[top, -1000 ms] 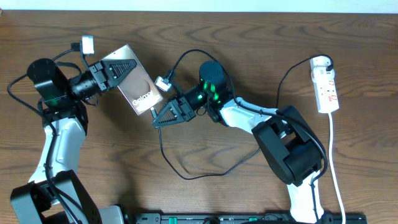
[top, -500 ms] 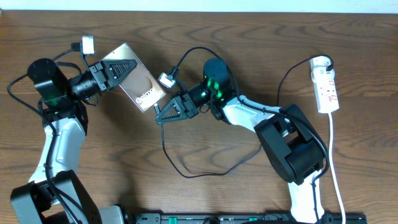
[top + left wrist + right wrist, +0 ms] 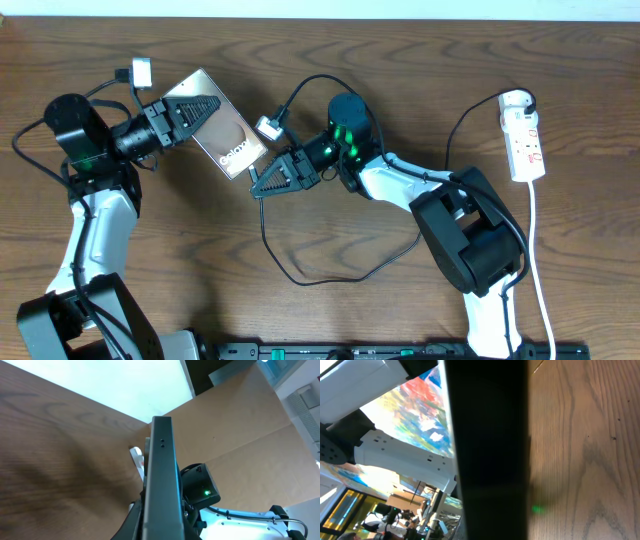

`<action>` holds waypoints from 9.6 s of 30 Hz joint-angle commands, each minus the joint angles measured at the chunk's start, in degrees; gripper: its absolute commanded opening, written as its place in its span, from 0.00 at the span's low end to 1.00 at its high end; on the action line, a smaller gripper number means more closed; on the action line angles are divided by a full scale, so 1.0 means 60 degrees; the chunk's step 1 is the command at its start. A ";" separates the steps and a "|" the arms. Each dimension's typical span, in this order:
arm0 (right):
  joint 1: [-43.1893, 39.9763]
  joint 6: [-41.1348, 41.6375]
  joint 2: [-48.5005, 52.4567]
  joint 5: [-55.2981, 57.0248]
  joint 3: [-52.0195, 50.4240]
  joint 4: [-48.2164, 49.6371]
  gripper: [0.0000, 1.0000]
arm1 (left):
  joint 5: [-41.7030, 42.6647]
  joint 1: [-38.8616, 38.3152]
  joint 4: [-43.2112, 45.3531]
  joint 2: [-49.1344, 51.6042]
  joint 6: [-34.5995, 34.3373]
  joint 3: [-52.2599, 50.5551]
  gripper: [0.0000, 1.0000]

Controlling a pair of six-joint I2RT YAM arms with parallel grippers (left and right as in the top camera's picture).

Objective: Plug charger to phone and switch on socket

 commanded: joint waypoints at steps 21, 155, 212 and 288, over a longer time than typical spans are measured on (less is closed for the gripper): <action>-0.0288 -0.0066 -0.0146 0.0561 0.0175 -0.0353 0.01 | 0.1275 -0.0259 -0.0066 -0.0106 -0.0273 0.0011 0.07; 0.0412 -0.3952 -0.2452 1.4936 -0.0069 -1.7161 0.99 | 0.1279 0.2342 -0.0750 -0.0106 -0.0084 0.0007 0.07; 0.0273 -1.4342 -0.1468 0.1359 -0.0055 -1.3967 0.01 | 0.1279 0.2339 -0.0637 -0.0117 -0.0699 0.0011 0.07; 0.0328 -0.5690 -0.1464 1.1599 -0.0058 -1.4906 0.01 | 0.1279 0.2342 -0.0641 -0.0117 -0.0586 0.0011 0.07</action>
